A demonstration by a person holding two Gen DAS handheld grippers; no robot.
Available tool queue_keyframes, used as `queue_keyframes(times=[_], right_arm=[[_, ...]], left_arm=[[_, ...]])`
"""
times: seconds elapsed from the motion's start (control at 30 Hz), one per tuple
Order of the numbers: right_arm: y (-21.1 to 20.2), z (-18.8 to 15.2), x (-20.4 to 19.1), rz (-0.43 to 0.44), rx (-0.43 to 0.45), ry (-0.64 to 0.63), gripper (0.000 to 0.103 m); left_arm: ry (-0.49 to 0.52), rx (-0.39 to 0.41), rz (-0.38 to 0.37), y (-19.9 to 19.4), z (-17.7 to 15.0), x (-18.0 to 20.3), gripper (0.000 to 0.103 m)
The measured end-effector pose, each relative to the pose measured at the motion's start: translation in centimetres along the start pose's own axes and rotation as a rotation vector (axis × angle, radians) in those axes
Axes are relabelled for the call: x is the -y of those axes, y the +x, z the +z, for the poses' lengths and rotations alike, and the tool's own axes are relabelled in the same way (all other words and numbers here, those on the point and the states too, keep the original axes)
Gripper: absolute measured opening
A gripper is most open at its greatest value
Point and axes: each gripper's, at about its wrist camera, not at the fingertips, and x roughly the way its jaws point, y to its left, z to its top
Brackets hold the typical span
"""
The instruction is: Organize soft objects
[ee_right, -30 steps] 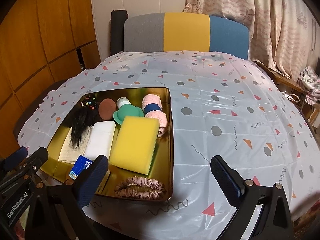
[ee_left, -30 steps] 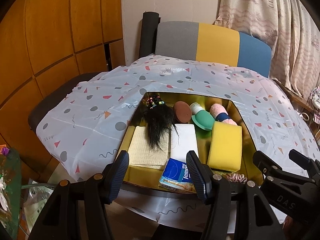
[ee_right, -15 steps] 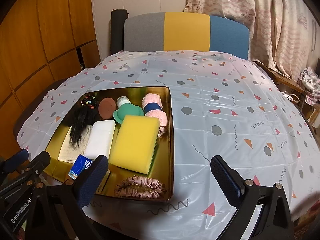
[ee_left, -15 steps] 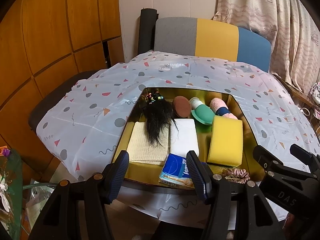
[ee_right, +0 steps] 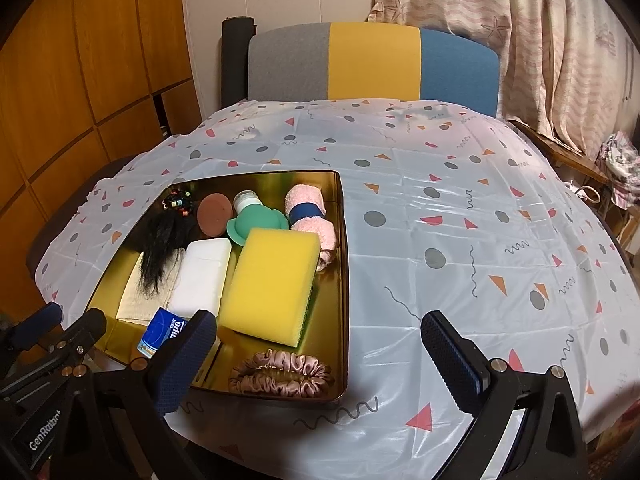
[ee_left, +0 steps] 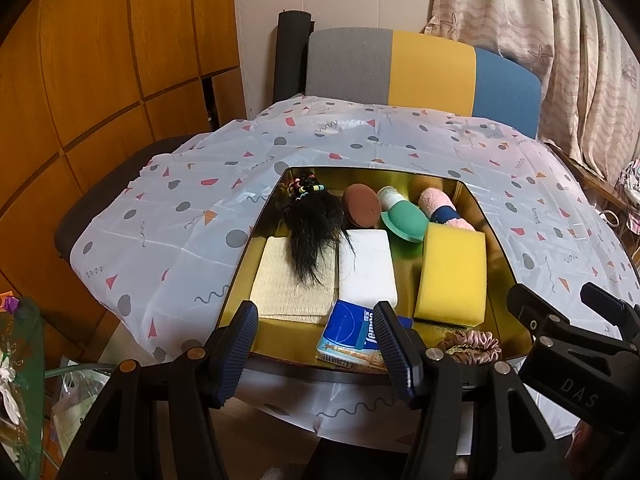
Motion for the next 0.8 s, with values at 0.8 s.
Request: queue_keyframes(times=[0.8], right_arm=[[0.3,-0.18,-0.26,0.009,-0.009,0.005,0.103]], left_arm=[[0.008,-0.028,0.0,0.57,-0.09,0.02,0.06]])
